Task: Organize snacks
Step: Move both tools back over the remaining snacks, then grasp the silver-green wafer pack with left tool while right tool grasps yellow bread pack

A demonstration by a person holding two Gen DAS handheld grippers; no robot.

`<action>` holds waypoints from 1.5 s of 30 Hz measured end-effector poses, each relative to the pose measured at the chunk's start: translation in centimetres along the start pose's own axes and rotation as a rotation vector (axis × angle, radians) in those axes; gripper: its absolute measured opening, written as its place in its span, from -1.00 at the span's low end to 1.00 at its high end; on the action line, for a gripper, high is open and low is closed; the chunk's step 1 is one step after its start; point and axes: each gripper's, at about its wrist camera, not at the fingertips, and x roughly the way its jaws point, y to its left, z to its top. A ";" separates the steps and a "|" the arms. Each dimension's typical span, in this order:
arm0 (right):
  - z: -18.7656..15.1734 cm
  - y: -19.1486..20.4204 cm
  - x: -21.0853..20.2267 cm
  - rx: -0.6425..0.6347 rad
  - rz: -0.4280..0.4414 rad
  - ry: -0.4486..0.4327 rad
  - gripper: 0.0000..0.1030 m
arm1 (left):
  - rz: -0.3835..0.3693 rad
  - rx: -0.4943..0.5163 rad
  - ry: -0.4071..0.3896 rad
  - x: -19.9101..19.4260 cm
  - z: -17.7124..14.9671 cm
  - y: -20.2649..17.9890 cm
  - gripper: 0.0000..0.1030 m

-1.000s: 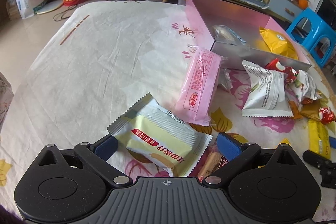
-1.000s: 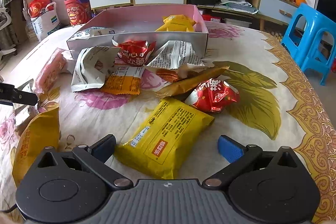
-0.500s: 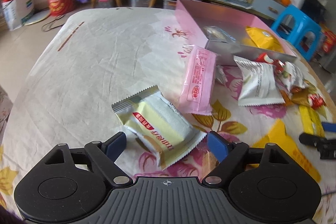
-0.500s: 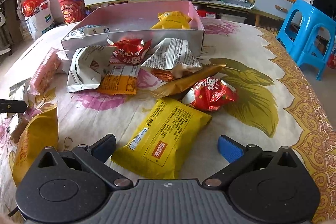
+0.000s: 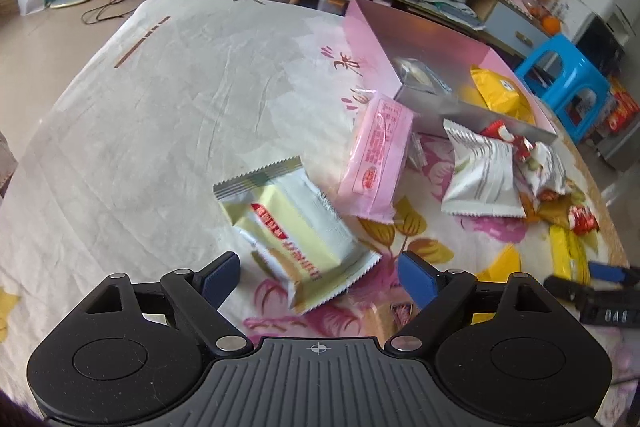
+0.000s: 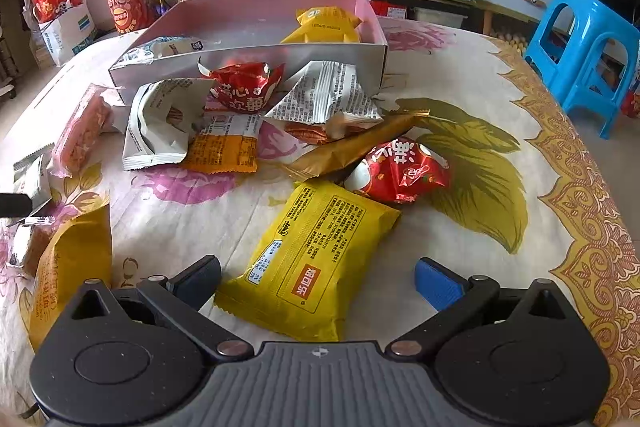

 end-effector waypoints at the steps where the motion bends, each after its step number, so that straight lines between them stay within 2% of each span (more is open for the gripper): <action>1: 0.1 0.0 0.0 0.001 0.000 0.004 0.85 | 0.015 -0.006 -0.003 0.2 0.1 -0.2 0.70; 6: 0.3 0.2 0.2 0.016 -0.009 0.014 0.86 | 0.106 -0.002 -0.014 0.9 0.4 -1.4 0.70; 10: 0.3 0.2 0.2 0.016 -0.011 0.003 0.86 | 0.190 0.085 -0.016 1.6 0.0 -2.8 0.67; 13: 0.2 0.3 0.2 0.014 -0.010 -0.012 0.86 | 0.224 0.132 -0.031 1.7 -0.5 -3.4 0.68; 18: 0.2 0.2 0.2 -0.004 0.004 -0.029 0.86 | 0.227 0.134 -0.034 1.4 -0.5 -3.1 0.60; 22: 0.1 0.4 0.1 -0.015 0.004 -0.035 0.83 | 0.230 0.129 -0.030 1.0 -0.2 -2.6 0.29; 24: 0.1 0.5 -0.1 -0.031 0.007 -0.038 0.73 | 0.229 0.129 -0.032 0.8 -0.1 -2.4 0.17; 31: 0.2 1.1 -0.9 -0.083 0.050 -0.043 0.30 | 0.212 0.140 -0.031 0.6 -0.2 -1.9 0.11; 33: 0.2 1.3 -1.1 -0.093 0.061 -0.043 0.02 | 0.206 0.133 -0.027 0.5 -0.1 -1.8 0.11; 35: 0.2 1.6 -1.4 -0.107 0.075 -0.043 -0.15 | 0.197 0.121 -0.023 0.5 0.0 -1.7 0.10; 45: 0.1 2.3 -2.4 -0.143 0.083 -0.049 -0.20 | 0.119 0.035 -0.003 -0.5 0.4 -1.0 0.10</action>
